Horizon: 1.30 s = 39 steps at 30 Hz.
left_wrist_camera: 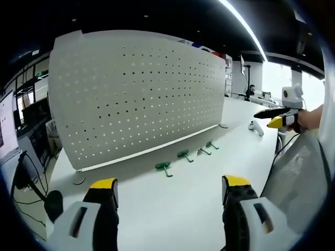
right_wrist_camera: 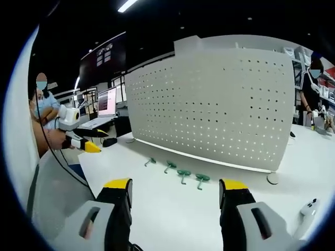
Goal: Insert the hook assembly into the mounting plate slot until the hook locks in place.
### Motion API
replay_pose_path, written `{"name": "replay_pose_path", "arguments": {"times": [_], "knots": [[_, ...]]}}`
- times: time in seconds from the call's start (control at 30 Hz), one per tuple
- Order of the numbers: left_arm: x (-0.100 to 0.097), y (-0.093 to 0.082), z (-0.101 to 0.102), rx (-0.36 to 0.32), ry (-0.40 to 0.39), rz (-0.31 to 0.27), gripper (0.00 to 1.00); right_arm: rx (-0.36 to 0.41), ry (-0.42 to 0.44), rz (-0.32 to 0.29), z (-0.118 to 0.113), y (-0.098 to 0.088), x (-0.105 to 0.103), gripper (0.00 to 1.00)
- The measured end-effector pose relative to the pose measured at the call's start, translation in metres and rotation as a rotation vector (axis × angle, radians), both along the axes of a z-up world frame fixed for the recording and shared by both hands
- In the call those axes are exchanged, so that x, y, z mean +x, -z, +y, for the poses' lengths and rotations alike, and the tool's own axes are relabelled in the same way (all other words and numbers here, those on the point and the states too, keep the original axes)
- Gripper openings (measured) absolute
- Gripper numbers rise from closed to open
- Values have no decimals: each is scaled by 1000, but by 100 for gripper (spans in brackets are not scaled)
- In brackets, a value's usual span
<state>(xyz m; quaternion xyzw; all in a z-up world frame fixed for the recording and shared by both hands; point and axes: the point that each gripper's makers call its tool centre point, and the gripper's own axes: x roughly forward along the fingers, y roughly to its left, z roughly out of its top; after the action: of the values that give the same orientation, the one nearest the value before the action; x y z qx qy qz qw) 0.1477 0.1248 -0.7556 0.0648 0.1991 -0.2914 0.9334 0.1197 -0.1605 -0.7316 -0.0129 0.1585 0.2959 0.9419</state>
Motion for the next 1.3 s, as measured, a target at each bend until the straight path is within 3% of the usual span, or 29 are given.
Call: {"name": "replay_pose_path", "arguments": {"times": [0.3, 0.4, 1.3], "knots": [[16, 4, -6, 45, 68, 11, 84, 0, -10, -8, 4, -5, 4, 65], [20, 9, -10, 66, 98, 24, 83, 65, 9, -1, 4, -12, 7, 65], [55, 40, -31, 286, 437, 99, 81, 52, 3, -1, 6, -11, 3, 65]]}}
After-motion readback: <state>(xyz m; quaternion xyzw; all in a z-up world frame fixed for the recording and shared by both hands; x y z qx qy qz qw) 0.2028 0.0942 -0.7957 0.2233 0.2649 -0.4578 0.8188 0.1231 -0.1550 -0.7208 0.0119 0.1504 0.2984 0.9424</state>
